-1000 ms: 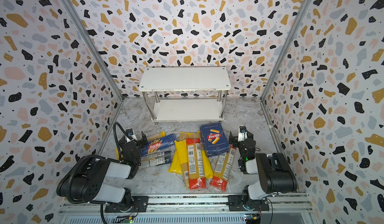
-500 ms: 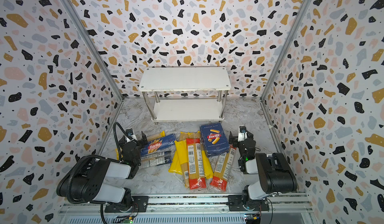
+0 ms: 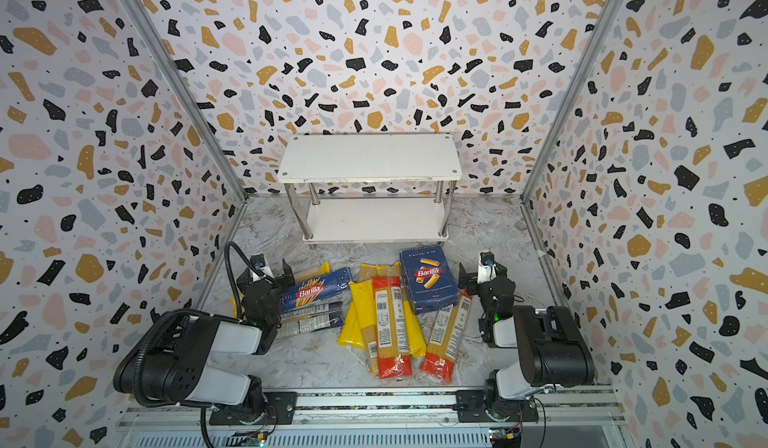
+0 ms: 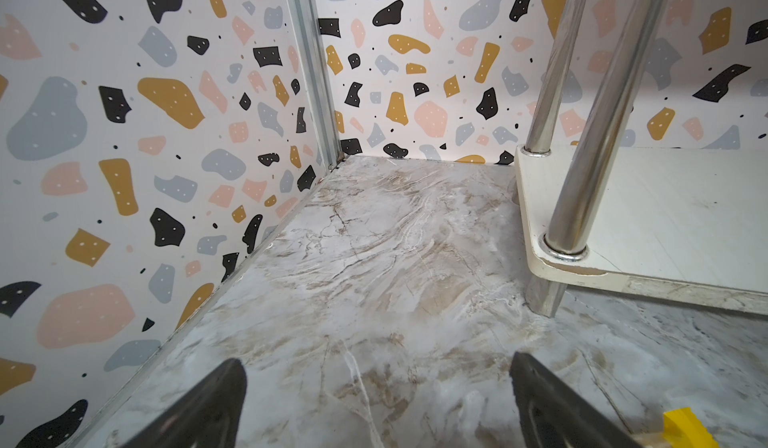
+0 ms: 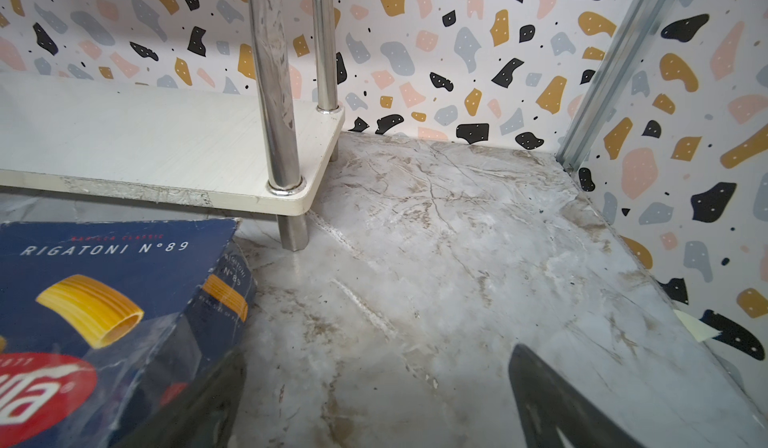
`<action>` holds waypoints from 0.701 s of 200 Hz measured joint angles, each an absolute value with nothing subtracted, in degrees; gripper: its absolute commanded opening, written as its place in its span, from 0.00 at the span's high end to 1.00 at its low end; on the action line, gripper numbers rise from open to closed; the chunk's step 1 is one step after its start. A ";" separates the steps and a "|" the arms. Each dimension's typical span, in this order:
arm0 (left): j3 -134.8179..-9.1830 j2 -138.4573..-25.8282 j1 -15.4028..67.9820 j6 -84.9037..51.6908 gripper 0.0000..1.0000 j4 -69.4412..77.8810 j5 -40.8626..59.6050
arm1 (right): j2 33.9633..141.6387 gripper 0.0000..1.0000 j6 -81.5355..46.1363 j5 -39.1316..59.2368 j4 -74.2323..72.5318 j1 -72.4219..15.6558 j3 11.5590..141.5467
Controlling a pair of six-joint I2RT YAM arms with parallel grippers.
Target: Place and organize the pasta boxes and bags onto the shelf
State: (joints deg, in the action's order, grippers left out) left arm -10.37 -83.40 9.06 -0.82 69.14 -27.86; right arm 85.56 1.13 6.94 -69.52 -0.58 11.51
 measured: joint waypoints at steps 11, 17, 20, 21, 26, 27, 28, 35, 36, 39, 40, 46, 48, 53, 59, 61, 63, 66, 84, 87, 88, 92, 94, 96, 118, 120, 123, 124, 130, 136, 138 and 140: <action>-10.37 -83.40 9.06 -0.82 0.00 69.08 -27.66 | 85.56 0.01 1.13 7.03 -69.56 -0.58 11.51; -10.37 -83.40 9.06 -0.82 0.01 69.08 -27.51 | 85.56 0.01 1.13 7.07 -69.58 -0.58 11.51; -10.37 -83.40 9.06 -0.82 0.00 69.08 -27.49 | 85.56 0.01 1.13 7.09 -69.60 -0.58 11.51; -10.37 -83.40 9.06 -0.82 0.00 69.08 -27.49 | 85.56 0.01 1.13 7.07 -69.63 -0.58 11.51; -10.37 -83.40 9.06 -0.82 0.00 69.08 -27.46 | 85.56 0.01 1.13 7.09 -69.69 -0.58 11.51; -10.37 -83.40 9.06 -0.82 0.00 69.08 -27.46 | 85.56 0.01 1.13 7.09 -69.69 -0.58 11.51; -10.37 -83.40 9.06 -0.82 0.00 69.08 -27.46 | 85.56 0.01 1.13 7.07 -69.69 -0.58 11.51; -10.37 -83.40 9.06 -0.82 0.00 69.08 -27.46 | 85.56 0.01 1.10 7.01 -69.82 -0.60 11.51; -10.37 -83.40 9.06 -0.82 0.00 69.08 -27.44 | 85.56 0.01 1.10 6.98 -69.82 -0.60 11.51; -10.37 -83.40 9.06 -0.82 0.00 69.08 -27.46 | 85.56 0.01 0.99 6.83 -69.84 -0.60 11.51; -10.37 -83.40 9.06 -0.82 0.00 69.08 -27.46 | 85.56 0.01 0.97 6.83 -69.87 -0.60 11.51; -10.37 -83.40 9.06 -0.82 0.00 69.08 -27.46 | 85.30 0.01 0.75 6.33 -69.47 -0.60 11.53; -10.37 -83.37 9.06 -0.82 0.00 69.06 -27.44 | 85.12 0.01 0.62 6.00 -69.21 -0.62 11.53; -10.37 -83.37 9.06 -0.82 0.00 69.04 -27.42 | 84.40 0.01 0.21 5.08 -67.96 -0.62 11.62; -10.37 -83.24 9.06 -0.82 0.00 68.82 -27.40 | 83.26 0.01 -0.34 4.01 -65.91 -0.64 11.90; -10.39 -83.18 9.06 -0.82 0.00 68.71 -27.38 | 82.78 0.01 -0.62 3.57 -65.04 -0.64 12.16; -10.41 -83.05 9.06 -0.82 0.00 68.49 -27.38 | 82.24 0.01 -1.04 3.05 -63.88 -0.64 12.47; -10.46 -82.87 9.06 -0.82 0.00 68.05 -27.40 | 81.52 0.01 -1.28 2.35 -62.17 -0.64 12.99; -12.60 -79.96 9.10 -0.80 0.00 62.15 -27.57 | 77.87 0.01 -4.80 -3.11 -51.77 -0.67 18.98; -13.26 -79.46 9.15 -0.82 0.00 60.99 -27.68 | 77.41 0.01 -5.28 -4.19 -49.87 -0.67 20.43; -13.58 -79.20 9.19 -0.80 0.00 60.49 -27.81 | 77.32 0.01 -5.48 -4.47 -49.52 -0.67 20.71; -14.63 -78.48 9.34 -0.84 0.00 58.94 -28.18 | 76.88 0.01 -6.20 -5.93 -47.48 -0.73 22.31; -15.00 -78.26 9.39 -0.82 0.00 58.54 -28.32 | 76.64 0.01 -6.68 -6.50 -46.54 -0.80 23.03; -15.53 -77.91 9.50 -0.82 0.00 57.87 -28.60 | 76.40 0.01 -7.05 -7.53 -45.56 -0.93 23.75; -21.47 -74.85 11.16 -1.56 0.00 50.70 -31.05 | 74.02 0.01 -12.14 -17.63 -36.27 -3.09 28.56; -21.98 -74.63 11.31 -1.63 0.00 50.06 -31.20 | 73.91 0.01 -12.58 -18.06 -35.62 -3.27 28.77; -22.70 -74.30 11.57 -1.96 0.00 49.06 -31.46 | 73.60 0.01 -13.76 -19.62 -33.76 -3.77 29.39; -22.85 -74.22 11.64 -2.00 0.00 48.82 -31.53 | 73.54 0.01 -14.00 -19.77 -33.36 -3.88 29.50; -24.34 -73.58 12.23 -2.48 0.00 46.68 -32.18 | 73.19 0.01 -15.77 -21.30 -30.06 -4.45 30.50; -25.67 -72.99 12.82 -2.92 0.00 44.51 -32.80 | 72.93 0.01 -17.15 -21.89 -27.16 -4.80 31.40; -26.15 -72.82 13.06 -3.09 0.00 43.77 -33.08 | 72.79 0.01 -17.69 -21.98 -26.04 -4.93 31.73; -26.57 -72.64 13.30 -3.27 0.00 43.09 -33.34 | 72.73 0.01 -18.20 -22.04 -24.99 -5.02 32.05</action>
State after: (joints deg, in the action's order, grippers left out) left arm -26.57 -72.64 13.30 -3.27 43.09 -33.34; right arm 72.73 -18.20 -22.04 -24.99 -5.02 32.05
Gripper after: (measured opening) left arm 0.997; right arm 0.990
